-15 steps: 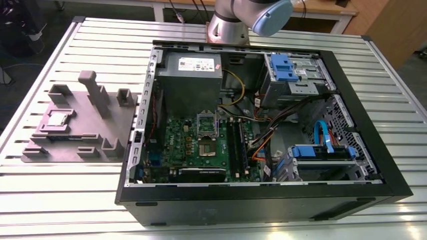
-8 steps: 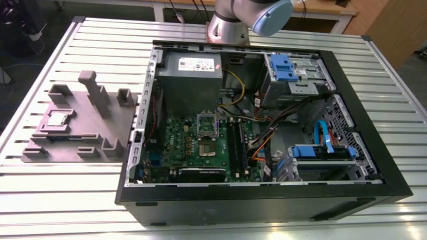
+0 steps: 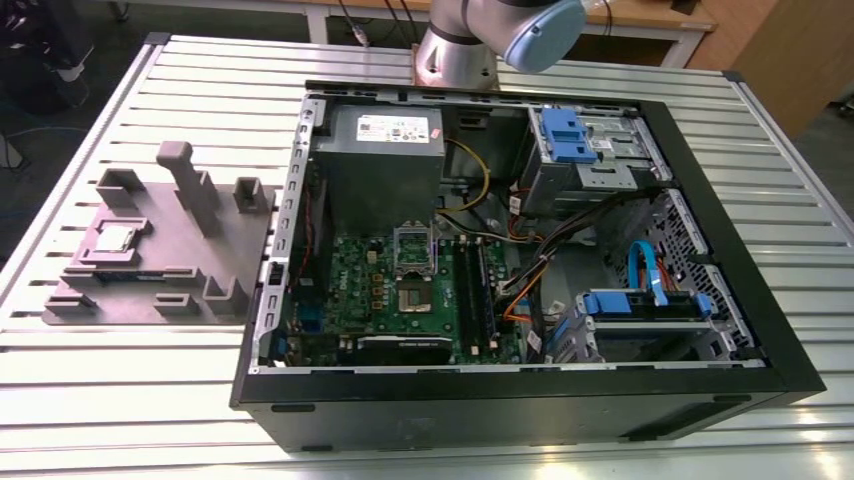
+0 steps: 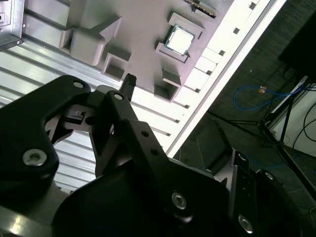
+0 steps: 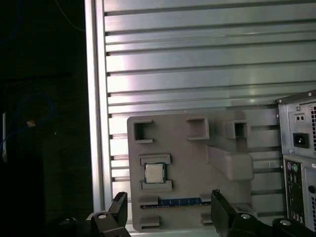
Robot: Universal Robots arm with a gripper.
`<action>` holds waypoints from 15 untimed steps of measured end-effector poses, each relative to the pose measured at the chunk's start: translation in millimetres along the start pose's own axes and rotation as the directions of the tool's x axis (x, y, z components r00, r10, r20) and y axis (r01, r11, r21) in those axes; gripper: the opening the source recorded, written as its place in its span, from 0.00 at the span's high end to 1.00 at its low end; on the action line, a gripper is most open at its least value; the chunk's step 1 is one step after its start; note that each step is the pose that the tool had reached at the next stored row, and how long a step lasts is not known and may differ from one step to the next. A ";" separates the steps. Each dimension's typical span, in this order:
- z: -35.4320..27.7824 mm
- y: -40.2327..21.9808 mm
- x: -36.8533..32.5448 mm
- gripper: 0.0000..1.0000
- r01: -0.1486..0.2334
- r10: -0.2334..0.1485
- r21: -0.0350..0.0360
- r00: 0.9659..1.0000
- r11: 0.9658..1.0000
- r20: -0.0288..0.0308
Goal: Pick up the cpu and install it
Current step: 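Pick up the cpu and move it towards the insertion slot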
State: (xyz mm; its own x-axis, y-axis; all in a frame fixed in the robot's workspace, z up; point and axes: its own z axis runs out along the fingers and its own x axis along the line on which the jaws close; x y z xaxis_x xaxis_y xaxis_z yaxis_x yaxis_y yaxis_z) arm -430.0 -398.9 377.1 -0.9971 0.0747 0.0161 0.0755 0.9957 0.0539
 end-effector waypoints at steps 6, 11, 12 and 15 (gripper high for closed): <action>1.1 -0.1 0.7 0.23 0.034 -0.034 0.000 0.999 0.999 -0.002; 1.5 -0.2 2.9 0.23 0.034 -0.034 0.000 0.999 0.999 -0.002; 1.6 -0.4 4.1 0.23 0.034 -0.034 0.000 0.999 0.999 -0.002; 2.4 -0.7 7.5 0.23 0.034 -0.034 0.000 0.999 0.999 -0.002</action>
State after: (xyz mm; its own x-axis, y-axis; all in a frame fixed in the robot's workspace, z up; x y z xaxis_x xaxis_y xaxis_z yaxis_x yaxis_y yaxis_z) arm -437.6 -398.9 374.8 -0.9990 0.0410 0.0160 0.0419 0.9977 0.0540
